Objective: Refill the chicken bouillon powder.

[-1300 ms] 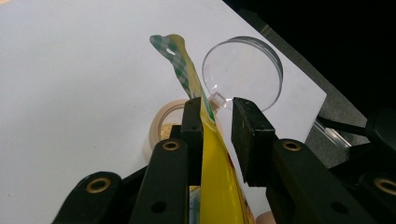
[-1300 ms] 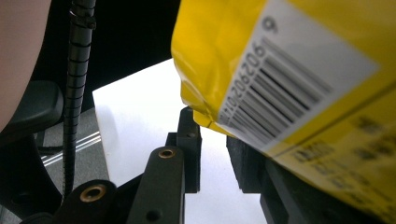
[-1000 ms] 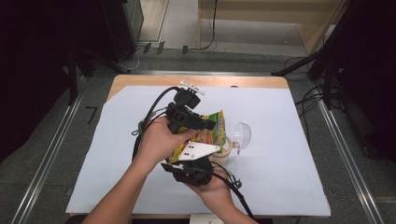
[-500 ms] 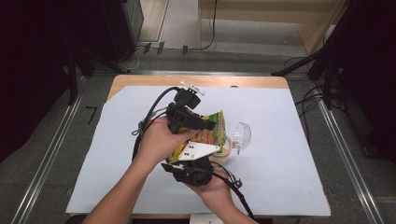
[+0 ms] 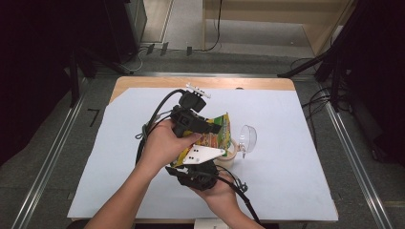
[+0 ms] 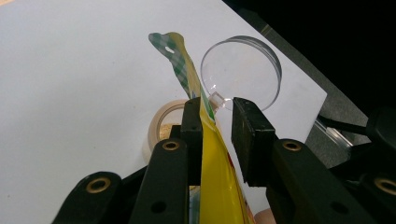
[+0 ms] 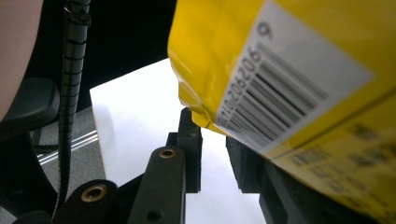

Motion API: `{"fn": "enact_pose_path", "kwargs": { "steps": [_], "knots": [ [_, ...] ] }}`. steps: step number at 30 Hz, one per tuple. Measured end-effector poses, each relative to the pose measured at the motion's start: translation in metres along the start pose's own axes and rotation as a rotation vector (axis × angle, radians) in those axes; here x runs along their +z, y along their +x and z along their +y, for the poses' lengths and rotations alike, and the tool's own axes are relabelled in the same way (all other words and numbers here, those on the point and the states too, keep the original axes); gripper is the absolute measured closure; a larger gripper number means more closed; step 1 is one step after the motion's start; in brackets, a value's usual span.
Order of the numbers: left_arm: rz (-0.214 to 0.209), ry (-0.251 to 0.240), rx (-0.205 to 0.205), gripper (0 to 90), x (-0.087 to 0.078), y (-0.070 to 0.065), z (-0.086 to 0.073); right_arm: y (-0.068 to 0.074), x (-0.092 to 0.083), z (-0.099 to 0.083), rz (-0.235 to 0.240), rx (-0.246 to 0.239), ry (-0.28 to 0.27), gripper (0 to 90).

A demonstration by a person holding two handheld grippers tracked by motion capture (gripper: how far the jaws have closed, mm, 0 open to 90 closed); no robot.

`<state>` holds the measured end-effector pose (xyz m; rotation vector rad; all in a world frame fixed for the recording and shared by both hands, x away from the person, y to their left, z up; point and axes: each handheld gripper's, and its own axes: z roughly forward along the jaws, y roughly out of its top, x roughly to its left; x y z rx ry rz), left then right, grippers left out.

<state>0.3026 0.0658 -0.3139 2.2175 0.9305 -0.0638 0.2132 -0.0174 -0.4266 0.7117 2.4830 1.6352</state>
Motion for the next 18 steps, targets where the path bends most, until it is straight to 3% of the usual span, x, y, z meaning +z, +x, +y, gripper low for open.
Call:
{"fn": "enact_pose_path", "kwargs": {
  "steps": [18],
  "knots": [
    [-0.012, 0.002, -0.015, 75.1, -0.0007, 0.0031, 0.0013, 0.0011, -0.0014, 0.0031, 0.008, 0.022, 0.006, 76.3]
  ]
}}
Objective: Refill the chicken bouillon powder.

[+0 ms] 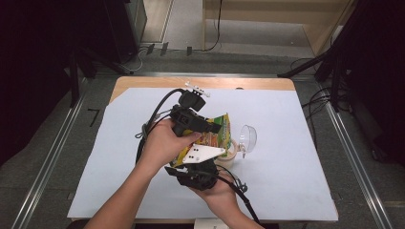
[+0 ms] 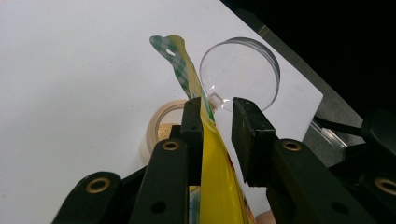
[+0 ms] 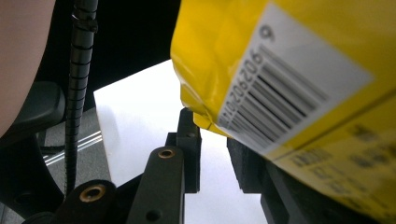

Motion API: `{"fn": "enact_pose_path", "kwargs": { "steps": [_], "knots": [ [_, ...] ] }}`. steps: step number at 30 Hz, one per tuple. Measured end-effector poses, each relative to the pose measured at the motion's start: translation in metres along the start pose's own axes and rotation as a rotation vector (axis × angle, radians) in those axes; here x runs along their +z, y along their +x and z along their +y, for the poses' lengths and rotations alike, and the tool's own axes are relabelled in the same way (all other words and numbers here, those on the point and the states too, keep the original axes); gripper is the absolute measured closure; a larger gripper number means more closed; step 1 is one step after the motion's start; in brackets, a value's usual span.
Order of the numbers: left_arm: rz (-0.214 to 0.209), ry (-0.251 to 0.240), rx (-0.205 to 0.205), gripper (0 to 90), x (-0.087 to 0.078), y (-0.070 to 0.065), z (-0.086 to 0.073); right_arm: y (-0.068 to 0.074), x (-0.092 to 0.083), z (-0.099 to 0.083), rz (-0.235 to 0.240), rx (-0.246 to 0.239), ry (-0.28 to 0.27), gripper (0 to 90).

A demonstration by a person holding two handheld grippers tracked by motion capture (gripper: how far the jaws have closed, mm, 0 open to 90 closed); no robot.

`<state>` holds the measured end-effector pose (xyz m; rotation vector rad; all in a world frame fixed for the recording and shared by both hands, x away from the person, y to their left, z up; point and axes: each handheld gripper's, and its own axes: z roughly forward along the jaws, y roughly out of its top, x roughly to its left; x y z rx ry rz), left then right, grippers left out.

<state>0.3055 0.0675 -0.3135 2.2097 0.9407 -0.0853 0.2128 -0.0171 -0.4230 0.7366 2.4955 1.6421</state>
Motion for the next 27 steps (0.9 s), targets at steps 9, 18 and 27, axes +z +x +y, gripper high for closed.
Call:
{"fn": "enact_pose_path", "kwargs": {
  "steps": [9, 18, 27],
  "knots": [
    [-0.014, 0.014, -0.009, 74.6, 0.0, 0.003, 0.002, -0.001, -0.001, 0.002, 0.002, -0.006, 0.009, 76.2],
    [-0.019, 0.017, 0.0, 74.7, 0.0, 0.006, 0.014, -0.008, -0.001, 0.008, -0.007, 0.008, 0.0, 76.4],
    [-0.017, 0.012, -0.001, 74.8, 0.0, 0.009, 0.012, -0.01, 0.002, 0.01, -0.009, 0.002, 0.006, 76.4]
  ]
}}
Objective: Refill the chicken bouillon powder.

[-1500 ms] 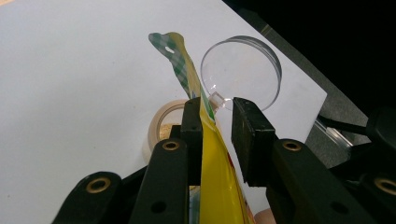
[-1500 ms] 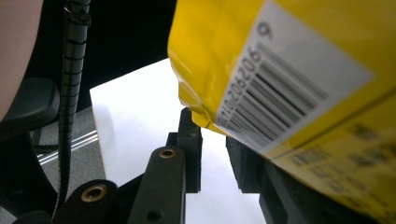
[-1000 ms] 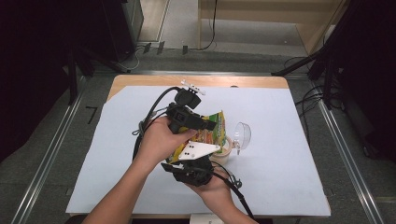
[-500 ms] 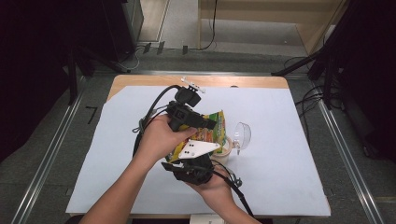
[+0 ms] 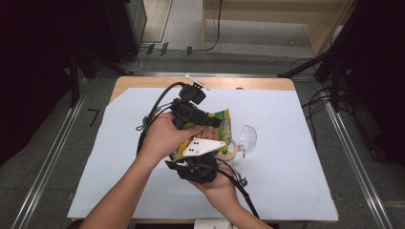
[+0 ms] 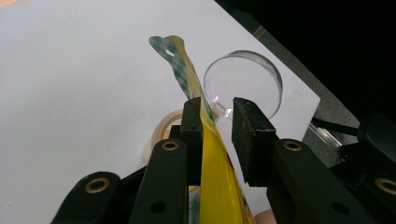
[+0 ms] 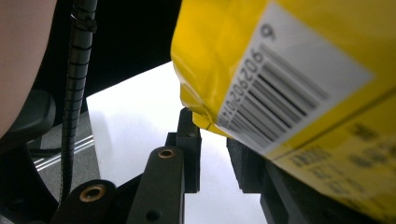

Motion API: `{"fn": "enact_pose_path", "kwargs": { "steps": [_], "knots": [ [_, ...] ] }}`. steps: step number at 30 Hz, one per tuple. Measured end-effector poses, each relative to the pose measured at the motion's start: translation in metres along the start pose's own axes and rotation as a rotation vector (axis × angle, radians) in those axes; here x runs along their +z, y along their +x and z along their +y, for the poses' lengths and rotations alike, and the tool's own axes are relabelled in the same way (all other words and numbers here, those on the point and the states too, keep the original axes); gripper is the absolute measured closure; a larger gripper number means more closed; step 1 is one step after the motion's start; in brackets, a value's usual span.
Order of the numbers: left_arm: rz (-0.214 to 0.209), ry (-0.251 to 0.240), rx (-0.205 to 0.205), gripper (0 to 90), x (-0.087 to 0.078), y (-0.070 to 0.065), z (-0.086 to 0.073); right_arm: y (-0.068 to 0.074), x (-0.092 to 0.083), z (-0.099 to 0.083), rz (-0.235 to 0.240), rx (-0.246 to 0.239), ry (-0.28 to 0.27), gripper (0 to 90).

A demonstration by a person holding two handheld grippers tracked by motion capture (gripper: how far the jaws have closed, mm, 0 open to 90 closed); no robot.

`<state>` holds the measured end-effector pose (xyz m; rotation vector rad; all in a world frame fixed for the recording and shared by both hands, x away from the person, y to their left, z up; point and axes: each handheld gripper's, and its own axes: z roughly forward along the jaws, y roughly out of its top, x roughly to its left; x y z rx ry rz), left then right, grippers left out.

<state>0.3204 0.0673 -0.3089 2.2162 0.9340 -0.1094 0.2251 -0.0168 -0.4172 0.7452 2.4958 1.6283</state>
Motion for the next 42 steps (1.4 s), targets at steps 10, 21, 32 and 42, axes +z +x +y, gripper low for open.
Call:
{"fn": "enact_pose_path", "kwargs": {
  "steps": [10, 21, 32, 42],
  "knots": [
    [0.008, -0.015, 0.009, 74.8, -0.0036, -0.0029, -0.0026, 0.0014, 0.0005, 0.0002, -0.004, -0.02, -0.008, 76.3],
    [0.007, -0.012, 0.003, 74.8, -0.0022, -0.0027, -0.0034, 0.0022, 0.0012, -0.0003, 0.004, -0.007, -0.004, 76.0],
    [0.006, -0.012, -0.001, 74.6, -0.0021, -0.0032, -0.0023, 0.0016, -0.0004, 0.0008, 0.002, -0.005, 0.0, 76.3],
    [-0.004, 0.0, -0.012, 74.6, -0.0008, -0.0013, -0.002, 0.0028, -0.0006, 0.0006, 0.01, 0.005, 0.001, 76.1]
  ]
}}
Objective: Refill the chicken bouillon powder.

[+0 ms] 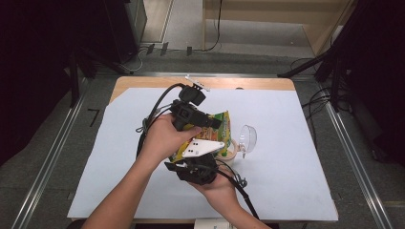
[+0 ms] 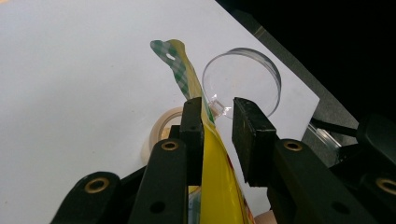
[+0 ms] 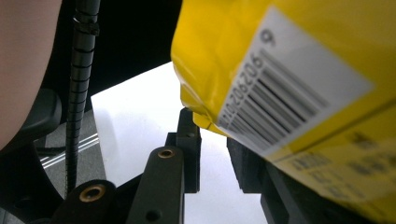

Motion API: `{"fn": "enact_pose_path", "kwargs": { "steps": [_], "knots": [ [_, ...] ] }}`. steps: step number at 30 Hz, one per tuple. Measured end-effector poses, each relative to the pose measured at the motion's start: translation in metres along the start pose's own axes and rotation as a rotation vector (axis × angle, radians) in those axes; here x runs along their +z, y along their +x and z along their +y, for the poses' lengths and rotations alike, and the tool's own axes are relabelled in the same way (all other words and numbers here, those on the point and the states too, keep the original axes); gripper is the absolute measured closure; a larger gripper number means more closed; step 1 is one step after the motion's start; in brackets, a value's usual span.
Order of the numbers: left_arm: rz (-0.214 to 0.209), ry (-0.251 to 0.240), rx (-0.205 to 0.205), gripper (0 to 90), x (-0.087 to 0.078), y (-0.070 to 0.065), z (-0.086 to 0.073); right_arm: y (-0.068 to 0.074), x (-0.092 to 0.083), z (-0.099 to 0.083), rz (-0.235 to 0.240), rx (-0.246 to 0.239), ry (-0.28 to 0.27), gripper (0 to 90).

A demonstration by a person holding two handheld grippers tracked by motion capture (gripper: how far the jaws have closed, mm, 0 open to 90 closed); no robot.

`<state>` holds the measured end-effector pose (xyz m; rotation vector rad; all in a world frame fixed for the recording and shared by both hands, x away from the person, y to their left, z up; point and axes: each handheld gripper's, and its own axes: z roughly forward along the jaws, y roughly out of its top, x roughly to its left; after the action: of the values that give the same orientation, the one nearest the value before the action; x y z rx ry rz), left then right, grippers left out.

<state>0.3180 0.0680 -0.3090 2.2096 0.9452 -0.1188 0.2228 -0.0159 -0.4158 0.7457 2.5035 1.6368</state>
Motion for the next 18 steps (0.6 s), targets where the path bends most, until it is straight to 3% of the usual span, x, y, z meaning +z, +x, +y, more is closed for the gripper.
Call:
{"fn": "enact_pose_path", "kwargs": {
  "steps": [18],
  "knots": [
    [0.001, 0.012, 0.004, 74.5, 0.0041, -0.0012, -0.001, -0.0003, 0.0015, -0.004, 0.001, 0.004, -0.003, 75.9]
  ]
}}
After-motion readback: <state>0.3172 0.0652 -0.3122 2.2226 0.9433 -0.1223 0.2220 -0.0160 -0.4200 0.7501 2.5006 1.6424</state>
